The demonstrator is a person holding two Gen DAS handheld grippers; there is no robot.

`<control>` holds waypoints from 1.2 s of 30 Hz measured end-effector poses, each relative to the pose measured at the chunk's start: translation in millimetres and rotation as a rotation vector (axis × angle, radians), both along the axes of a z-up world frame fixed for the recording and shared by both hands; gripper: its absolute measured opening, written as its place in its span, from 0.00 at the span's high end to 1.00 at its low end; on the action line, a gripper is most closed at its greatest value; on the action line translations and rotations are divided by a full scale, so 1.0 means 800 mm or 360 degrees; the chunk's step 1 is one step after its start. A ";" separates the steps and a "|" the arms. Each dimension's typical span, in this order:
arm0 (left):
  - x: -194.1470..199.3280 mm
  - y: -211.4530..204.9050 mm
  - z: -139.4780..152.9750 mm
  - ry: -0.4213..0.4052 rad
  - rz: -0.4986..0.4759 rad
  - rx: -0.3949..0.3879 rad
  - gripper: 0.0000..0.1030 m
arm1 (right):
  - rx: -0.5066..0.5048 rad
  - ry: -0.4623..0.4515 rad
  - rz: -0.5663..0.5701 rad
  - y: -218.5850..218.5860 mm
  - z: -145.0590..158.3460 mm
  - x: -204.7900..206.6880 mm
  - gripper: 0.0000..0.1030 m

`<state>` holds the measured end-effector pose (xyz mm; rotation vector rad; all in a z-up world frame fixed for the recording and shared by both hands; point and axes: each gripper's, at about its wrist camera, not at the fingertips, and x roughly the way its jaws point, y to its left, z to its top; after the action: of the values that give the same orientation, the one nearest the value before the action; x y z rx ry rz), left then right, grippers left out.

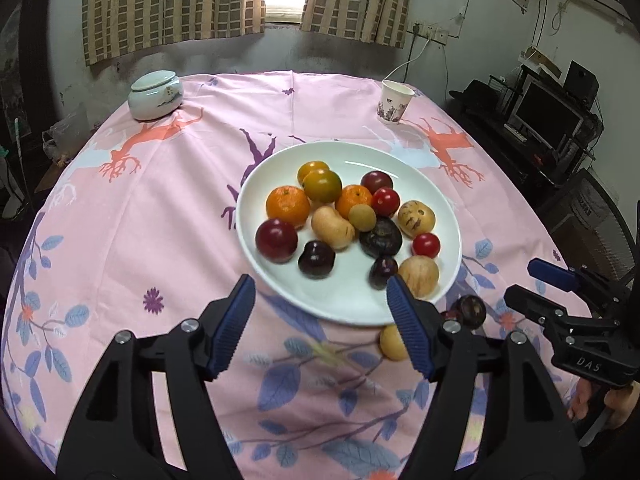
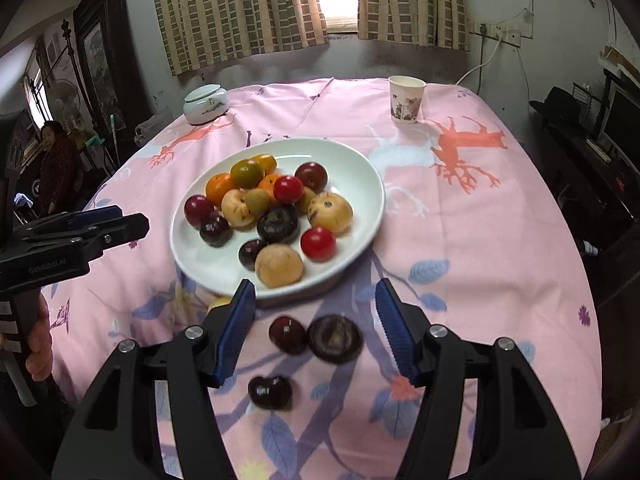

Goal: Organize fruits
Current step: 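Move both open tools back toward the remaining dark fruits, then grasp a dark red cherry with the right tool while the left tool grasps the pale yellow fruit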

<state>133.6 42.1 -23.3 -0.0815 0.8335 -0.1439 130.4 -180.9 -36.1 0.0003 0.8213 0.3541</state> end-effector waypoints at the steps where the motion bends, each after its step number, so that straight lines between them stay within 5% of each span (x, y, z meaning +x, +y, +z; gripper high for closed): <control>1: -0.012 0.001 -0.006 -0.0003 0.0014 -0.0004 0.32 | 0.0010 0.0013 0.0004 -0.002 -0.005 -0.014 0.39; 7: -0.056 -0.003 -0.045 0.0072 0.0025 -0.0014 0.32 | 0.0018 0.0103 0.0091 0.021 -0.050 -0.069 0.39; 13: -0.071 -0.017 -0.050 0.0074 -0.0008 0.0045 0.32 | -0.0040 0.0176 0.0100 0.046 -0.078 -0.049 0.39; 17: -0.072 -0.016 -0.048 0.0063 -0.0004 0.0038 0.32 | -0.0059 0.0220 0.0083 0.045 -0.090 -0.038 0.50; 22: -0.067 -0.012 -0.051 0.0078 -0.0002 0.0014 0.32 | -0.0073 0.0219 0.0093 0.047 -0.093 -0.036 0.52; 26: -0.061 -0.014 -0.056 0.0105 -0.0003 0.0024 0.32 | -0.0144 0.0195 0.0101 0.054 -0.093 -0.034 0.67; 36: -0.034 -0.058 -0.071 0.0156 -0.0067 0.0120 0.32 | 0.0088 0.0046 0.0014 0.003 -0.044 -0.083 0.68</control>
<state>106.2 -4.2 -79.9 0.0000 0.9378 -0.1489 63.9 -178.7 -71.6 0.0534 0.8400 0.3854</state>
